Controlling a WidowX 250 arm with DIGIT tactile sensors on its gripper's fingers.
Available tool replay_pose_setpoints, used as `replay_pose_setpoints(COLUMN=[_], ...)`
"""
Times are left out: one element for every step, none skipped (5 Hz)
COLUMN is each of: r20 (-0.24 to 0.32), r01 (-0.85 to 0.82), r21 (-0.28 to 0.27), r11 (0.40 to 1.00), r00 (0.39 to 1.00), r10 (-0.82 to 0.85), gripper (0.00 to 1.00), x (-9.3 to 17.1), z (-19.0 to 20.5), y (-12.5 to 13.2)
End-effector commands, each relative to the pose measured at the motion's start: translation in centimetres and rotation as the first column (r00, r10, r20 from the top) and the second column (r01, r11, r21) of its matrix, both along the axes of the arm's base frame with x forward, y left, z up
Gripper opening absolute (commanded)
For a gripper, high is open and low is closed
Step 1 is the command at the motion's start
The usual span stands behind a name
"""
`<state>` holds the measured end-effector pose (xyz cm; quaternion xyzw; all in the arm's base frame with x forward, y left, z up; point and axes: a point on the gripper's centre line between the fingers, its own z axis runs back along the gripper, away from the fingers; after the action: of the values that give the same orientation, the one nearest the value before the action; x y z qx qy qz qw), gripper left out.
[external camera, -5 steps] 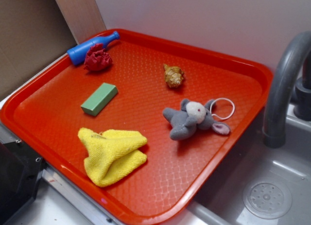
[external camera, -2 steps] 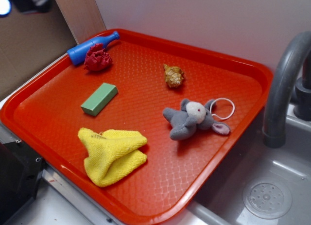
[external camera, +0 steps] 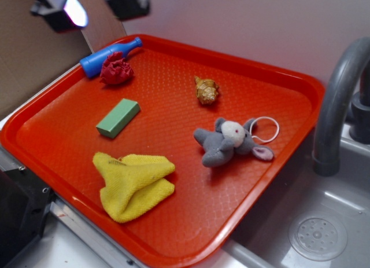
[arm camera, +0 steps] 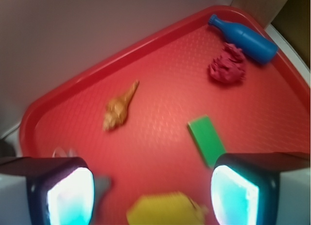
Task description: Grab the shell.
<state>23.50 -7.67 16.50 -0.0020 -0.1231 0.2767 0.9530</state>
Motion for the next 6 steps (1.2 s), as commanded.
replay_pose_setpoints(r20=[-0.013, -0.040, -0.055, -0.037, -0.074, -0.076], r01=[-0.047, -0.058, -0.058, -0.022, 0.011, 0.033], r21=[0.027, 0.016, 0.019, -0.003, -0.034, -0.053], r11=[0.999, 0.998, 0.998, 1.000, 0.999, 0.998], r00=[0.999, 0.998, 0.997, 0.999, 0.997, 0.996], r10=[0.047, 0.058, 0.059, 0.021, -0.014, -0.037], gripper=[1.00, 1.00, 1.00, 1.00, 0.68, 0.00], x=[5.6, 6.9, 7.4, 8.4, 8.9, 8.5], z=[-5.5, -7.8, -10.0, -11.9, -13.4, -14.8], y=[-1.1, -1.0, -0.5, -0.3, -0.1, -0.5])
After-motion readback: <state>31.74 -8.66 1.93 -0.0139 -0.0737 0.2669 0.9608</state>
